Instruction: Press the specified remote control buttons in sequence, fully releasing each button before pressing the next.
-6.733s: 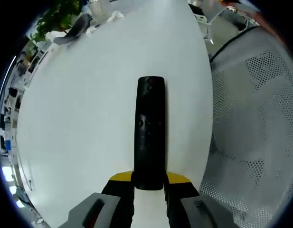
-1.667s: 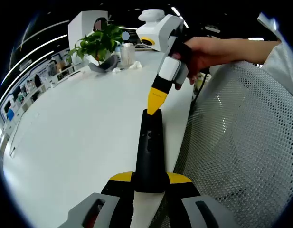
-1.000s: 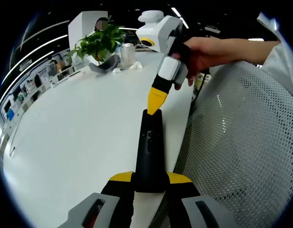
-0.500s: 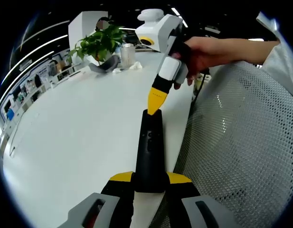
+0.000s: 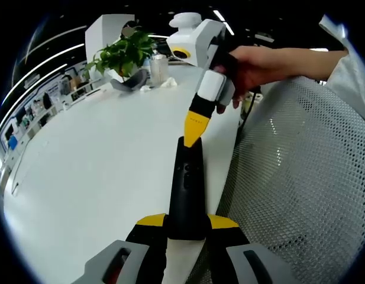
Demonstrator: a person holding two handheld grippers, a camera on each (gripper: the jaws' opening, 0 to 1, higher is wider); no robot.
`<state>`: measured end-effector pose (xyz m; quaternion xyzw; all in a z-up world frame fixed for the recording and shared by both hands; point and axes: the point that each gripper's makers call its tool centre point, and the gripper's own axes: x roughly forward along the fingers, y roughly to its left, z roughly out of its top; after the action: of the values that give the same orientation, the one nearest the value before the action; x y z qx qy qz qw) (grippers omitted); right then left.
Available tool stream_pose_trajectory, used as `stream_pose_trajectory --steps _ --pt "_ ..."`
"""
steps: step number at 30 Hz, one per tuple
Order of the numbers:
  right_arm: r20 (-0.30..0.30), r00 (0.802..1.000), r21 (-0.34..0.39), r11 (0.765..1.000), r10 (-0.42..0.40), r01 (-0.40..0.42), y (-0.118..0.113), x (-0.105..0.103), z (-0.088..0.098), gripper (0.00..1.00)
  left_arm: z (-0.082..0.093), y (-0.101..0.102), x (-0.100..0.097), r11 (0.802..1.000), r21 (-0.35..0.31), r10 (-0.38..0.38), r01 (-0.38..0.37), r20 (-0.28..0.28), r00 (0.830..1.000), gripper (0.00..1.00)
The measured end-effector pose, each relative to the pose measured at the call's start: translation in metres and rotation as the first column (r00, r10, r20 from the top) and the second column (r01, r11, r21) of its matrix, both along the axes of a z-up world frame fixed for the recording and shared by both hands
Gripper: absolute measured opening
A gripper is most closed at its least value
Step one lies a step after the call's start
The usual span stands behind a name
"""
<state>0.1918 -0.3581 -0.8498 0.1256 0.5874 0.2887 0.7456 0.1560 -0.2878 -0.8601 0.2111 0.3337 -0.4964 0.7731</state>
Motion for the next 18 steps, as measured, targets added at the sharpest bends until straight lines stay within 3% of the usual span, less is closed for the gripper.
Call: stream_pose_trajectory --steps 11,18 --pt "0.039 0.999 -0.006 1.000 0.015 -0.014 -0.0007 0.0008 -0.0002 0.00 0.0002 0.0001 0.0003 1.000 -0.005 -0.006 0.006 0.003 1.000 0.24" --pt "0.031 0.999 -0.004 1.000 -0.029 0.029 -0.0007 0.0006 -0.0003 0.00 0.0001 0.0004 -0.0002 1.000 -0.002 -0.019 0.019 0.005 1.000 0.24"
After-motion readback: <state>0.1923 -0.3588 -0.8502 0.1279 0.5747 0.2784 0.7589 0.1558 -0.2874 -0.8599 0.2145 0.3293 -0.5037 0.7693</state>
